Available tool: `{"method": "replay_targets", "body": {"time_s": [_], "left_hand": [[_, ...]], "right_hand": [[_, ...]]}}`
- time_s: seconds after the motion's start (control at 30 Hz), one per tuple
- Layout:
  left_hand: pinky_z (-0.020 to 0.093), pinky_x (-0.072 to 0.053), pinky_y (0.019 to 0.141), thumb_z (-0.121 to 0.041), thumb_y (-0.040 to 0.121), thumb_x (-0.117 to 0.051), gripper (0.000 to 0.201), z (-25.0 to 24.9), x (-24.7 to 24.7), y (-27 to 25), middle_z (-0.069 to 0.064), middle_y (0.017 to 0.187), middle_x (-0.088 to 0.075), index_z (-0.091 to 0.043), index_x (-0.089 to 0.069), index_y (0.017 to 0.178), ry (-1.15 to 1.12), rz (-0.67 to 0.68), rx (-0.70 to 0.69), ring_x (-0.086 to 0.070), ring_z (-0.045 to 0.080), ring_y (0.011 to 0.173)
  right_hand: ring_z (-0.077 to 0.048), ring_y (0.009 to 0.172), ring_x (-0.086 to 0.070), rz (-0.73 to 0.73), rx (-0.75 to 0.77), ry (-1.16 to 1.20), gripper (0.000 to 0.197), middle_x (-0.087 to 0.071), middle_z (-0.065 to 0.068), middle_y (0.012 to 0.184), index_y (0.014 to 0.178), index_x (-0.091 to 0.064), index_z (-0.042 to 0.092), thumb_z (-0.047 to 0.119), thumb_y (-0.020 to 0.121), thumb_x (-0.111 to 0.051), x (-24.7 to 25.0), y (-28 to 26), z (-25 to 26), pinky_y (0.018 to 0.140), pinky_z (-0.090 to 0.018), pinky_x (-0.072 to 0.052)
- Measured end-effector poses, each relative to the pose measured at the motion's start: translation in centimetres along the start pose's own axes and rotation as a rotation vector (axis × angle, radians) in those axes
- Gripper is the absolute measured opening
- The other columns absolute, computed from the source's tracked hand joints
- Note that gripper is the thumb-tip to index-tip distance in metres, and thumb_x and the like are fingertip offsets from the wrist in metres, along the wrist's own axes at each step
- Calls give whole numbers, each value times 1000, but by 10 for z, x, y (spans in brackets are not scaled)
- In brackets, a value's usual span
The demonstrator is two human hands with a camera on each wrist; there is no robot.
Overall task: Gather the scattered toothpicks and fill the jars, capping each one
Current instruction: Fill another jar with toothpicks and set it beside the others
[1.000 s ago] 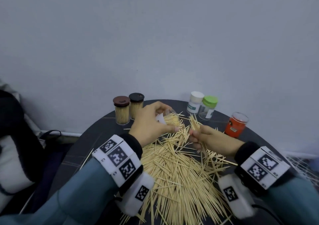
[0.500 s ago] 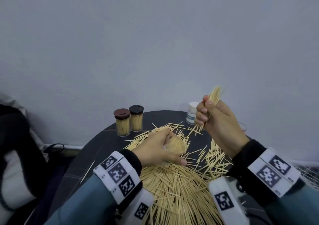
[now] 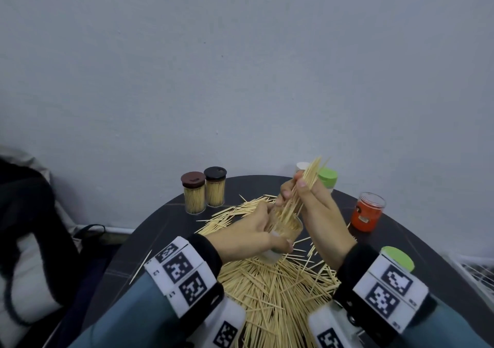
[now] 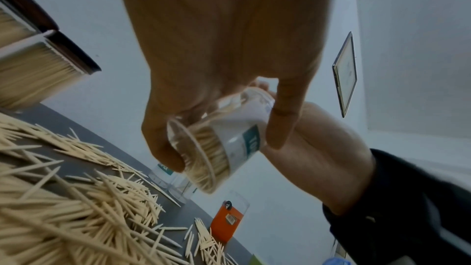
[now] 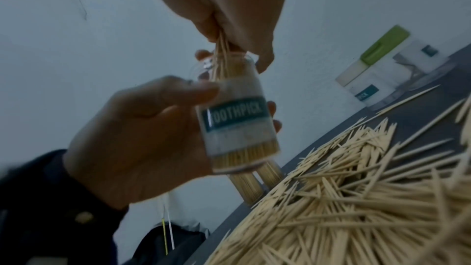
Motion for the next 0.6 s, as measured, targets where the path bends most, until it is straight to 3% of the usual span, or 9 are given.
{"method": "replay_targets", "body": {"time_s": [0.07, 0.17, 0.23, 0.33, 0.43, 0.5, 0.6], "left_hand": [[19, -43, 98, -9, 82, -69, 79, -7, 0, -1, -10, 124, -50, -23, -17, 140, -59, -7, -67, -53, -1, 110], [10, -45, 81, -1, 83, -66, 72, -12, 6, -2, -9, 117, -52, -28, -26, 136, -94, -57, -129, -57, -12, 93], [9, -46, 75, -4, 82, -68, 66, -12, 11, -3, -4, 115, -55, -26, -32, 132, -84, -109, -140, -58, -4, 93], [15, -51, 79, -9, 79, -72, 60, -10, 15, -3, 5, 119, -58, -21, -39, 128, -80, -138, -129, -59, 9, 101], [26, -52, 85, -15, 76, -76, 59, -9, 15, -3, 8, 117, -61, -15, -43, 125, -54, -126, -108, -62, 14, 102], [28, -51, 86, -16, 75, -76, 58, -9, 14, -3, 9, 115, -61, -15, -44, 123, -46, -122, -112, -62, 15, 100], [26, -52, 81, -14, 74, -76, 56, -10, 15, -2, 6, 108, -63, -13, -46, 121, -87, -146, -128, -62, 10, 92]], "right_hand": [[-7, 71, -63, 6, -1, -11, 19, -61, 2, 71, 95, -50, 15, 16, 99, -32, -1, -4, -3, 63, -18, -52], [-6, 86, -66, 55, -12, -60, 20, -71, 3, 84, 99, -54, 12, 14, 98, -34, -4, -7, -8, 74, -18, -54], [-6, 93, -65, 81, -19, -87, 17, -72, 3, 93, 99, -54, 9, 14, 96, -38, -6, -7, -8, 79, -19, -53], [-9, 98, -65, 58, -8, -127, 23, -71, 0, 101, 101, -53, 6, 25, 90, -44, -2, -5, -2, 81, -21, -53], [-9, 110, -59, 12, 21, -192, 37, -70, 0, 107, 99, -56, 12, 42, 86, -39, 5, -1, 3, 99, -33, -42], [-5, 113, -57, -2, 58, -236, 39, -69, 1, 110, 99, -60, 15, 41, 92, -31, 8, -2, 7, 101, -30, -38], [2, 106, -58, 61, -12, -432, 40, -64, 6, 118, 113, -63, 20, 31, 99, -27, 4, -6, 0, 93, -16, -44]]}}
Point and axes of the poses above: each hand's wrist, its own y-axis towards the middle knuckle, its own x-axis out of the back of the hand, z = x × y, the point moved 7 cm from there along y, towards the middle knuckle
